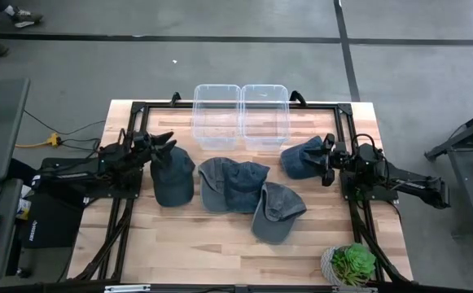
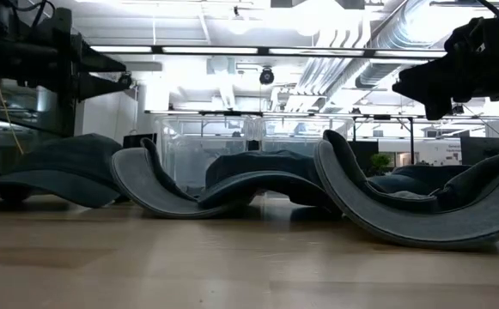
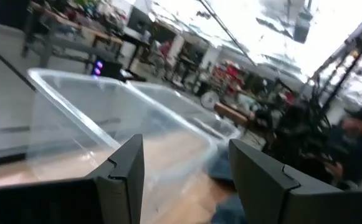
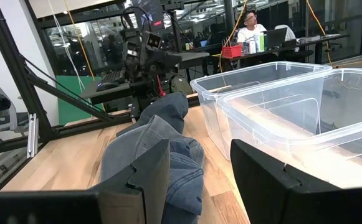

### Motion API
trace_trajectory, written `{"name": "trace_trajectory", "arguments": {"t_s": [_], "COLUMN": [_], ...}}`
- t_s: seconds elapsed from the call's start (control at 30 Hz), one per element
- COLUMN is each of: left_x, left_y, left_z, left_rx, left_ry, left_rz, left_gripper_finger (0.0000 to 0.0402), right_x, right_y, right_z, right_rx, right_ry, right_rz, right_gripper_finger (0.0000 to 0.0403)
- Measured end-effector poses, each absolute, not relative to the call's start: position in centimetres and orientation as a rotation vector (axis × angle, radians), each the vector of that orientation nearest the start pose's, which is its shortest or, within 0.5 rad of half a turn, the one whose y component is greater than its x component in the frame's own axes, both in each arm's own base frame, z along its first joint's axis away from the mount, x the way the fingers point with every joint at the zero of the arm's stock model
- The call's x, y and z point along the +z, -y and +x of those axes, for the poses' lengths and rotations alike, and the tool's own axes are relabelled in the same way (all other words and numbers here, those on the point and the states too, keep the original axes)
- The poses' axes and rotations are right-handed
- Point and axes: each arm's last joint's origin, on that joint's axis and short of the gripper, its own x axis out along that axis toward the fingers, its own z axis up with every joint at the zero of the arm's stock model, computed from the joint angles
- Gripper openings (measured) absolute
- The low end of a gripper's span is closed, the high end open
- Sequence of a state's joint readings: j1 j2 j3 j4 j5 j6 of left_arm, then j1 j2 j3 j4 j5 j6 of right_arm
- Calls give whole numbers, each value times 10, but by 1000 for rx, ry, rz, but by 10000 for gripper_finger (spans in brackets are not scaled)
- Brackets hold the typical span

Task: Pick & Place hat
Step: Put the left blue cap into the left transparent bin

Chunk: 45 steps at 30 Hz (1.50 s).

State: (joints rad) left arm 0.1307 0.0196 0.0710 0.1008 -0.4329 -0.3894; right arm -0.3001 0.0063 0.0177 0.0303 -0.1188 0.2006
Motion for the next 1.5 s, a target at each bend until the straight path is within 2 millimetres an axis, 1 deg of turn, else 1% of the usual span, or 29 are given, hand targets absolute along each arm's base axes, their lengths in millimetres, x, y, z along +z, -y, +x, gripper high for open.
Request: {"name": "trace_trajectory", "arguments": {"t_s": [0.07, 0.17, 0.27, 0.37, 0.47, 0.6, 0.67, 0.83, 0.97, 1.07, 1.3, 1.4, 1.5], "left_x": [203, 215, 226, 238, 253, 278, 288, 305, 310, 304, 288, 281, 276], "left_y": [-24, -25, -26, -27, -27, -27, -26, -24, -23, -23, -25, -25, -26], "left_z": [86, 82, 78, 76, 75, 77, 78, 89, 103, 117, 141, 148, 156], "left_rx": [548, 598, 671, 735, 759, 792, 813, 876, 911, 936, 982, 1020, 1005], "left_ry": [289, 291, 238, 169, 91, -2, -74, -274, -442, -545, -717, -789, -838], "left_rz": [-402, -354, -349, -404, -457, -594, -689, -970, -1094, -1141, -1133, -1115, -1085], "left_gripper_finger": [179, 179, 179, 179, 179, 179, 179, 179, 179, 179, 179, 179, 188], "right_x": [172, 172, 172, 172, 172, 172, 172, 172, 172, 172, 172, 172, 172], "right_y": [25, 25, 25, 25, 25, 25, 25, 25, 25, 25, 25, 25, 25], "right_z": [93, 93, 93, 93, 93, 93, 93, 93, 93, 93, 93, 93, 93], "right_rx": [-177, -177, -176, -177, -176, -177, -177, -176, -177, -177, -176, -176, -177], "right_ry": [59, 59, 59, 59, 59, 59, 59, 60, 59, 59, 59, 59, 59], "right_rz": [192, 192, 192, 192, 192, 192, 192, 191, 192, 192, 192, 192, 191], "right_gripper_finger": [165, 165, 165, 165, 165, 165, 165, 165, 165, 165, 165, 165, 165]}}
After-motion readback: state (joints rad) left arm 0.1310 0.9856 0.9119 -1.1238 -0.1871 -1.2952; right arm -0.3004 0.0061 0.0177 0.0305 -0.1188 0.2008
